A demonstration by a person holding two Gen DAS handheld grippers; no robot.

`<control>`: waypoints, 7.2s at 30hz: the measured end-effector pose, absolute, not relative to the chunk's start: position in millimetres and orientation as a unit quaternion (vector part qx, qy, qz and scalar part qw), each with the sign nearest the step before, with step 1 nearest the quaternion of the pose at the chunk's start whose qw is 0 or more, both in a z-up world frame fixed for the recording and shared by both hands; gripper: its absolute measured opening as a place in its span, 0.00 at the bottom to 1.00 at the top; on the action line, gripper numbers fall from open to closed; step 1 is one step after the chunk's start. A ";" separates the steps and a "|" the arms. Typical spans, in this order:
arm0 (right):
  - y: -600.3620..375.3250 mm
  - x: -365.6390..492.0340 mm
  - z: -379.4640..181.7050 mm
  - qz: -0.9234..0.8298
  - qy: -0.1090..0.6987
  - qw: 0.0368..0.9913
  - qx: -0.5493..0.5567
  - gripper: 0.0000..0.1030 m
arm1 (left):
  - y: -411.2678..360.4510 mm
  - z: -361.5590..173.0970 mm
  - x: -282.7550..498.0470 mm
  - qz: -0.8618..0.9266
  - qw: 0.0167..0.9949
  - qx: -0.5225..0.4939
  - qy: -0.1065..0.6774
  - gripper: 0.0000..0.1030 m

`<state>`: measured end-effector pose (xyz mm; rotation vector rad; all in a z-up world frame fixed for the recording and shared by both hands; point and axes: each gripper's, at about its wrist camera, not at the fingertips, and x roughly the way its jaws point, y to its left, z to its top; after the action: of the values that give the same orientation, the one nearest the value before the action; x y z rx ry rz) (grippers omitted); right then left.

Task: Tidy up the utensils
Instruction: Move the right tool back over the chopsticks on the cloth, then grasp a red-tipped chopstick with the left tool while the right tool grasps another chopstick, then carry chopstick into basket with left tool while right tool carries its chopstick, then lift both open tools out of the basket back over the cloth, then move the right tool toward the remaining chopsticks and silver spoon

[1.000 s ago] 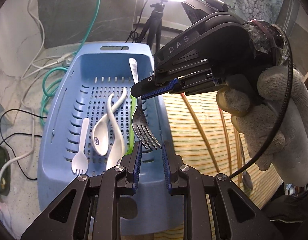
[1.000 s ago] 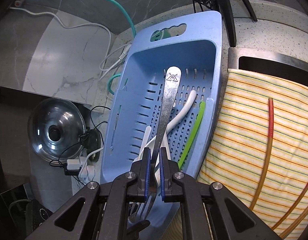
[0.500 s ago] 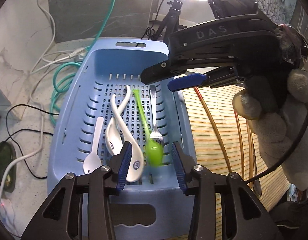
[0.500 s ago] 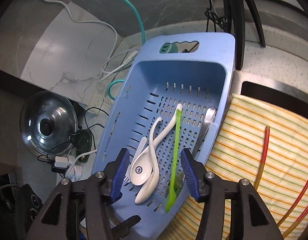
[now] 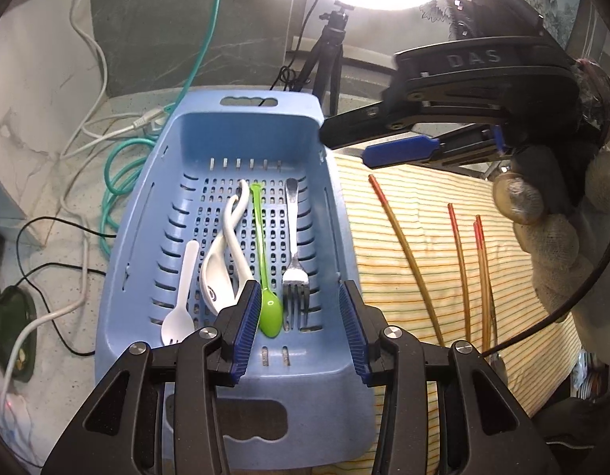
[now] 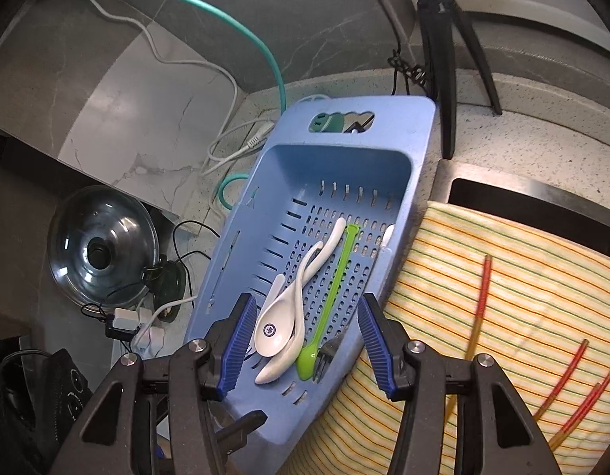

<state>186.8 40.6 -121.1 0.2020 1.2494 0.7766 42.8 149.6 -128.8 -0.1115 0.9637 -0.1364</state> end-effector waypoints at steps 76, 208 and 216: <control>-115.9 161.2 -208.1 0.187 0.633 0.740 0.127 0.09 | 22.3 -192.7 126.0 -0.119 0.824 -0.004 0.553 0.05; -176.9 123.7 -129.2 0.302 0.587 0.734 0.157 0.47 | 20.3 -112.8 -13.8 -0.157 0.872 0.009 0.463 0.37; -179.0 99.9 -184.1 0.319 0.643 0.678 0.159 0.37 | -13.7 -139.2 -51.6 -0.175 0.851 0.010 0.495 0.37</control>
<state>99.8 -179.0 -184.1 0.3564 1.4442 0.7167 -51.6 -13.7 -139.2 0.0217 1.0425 -0.3675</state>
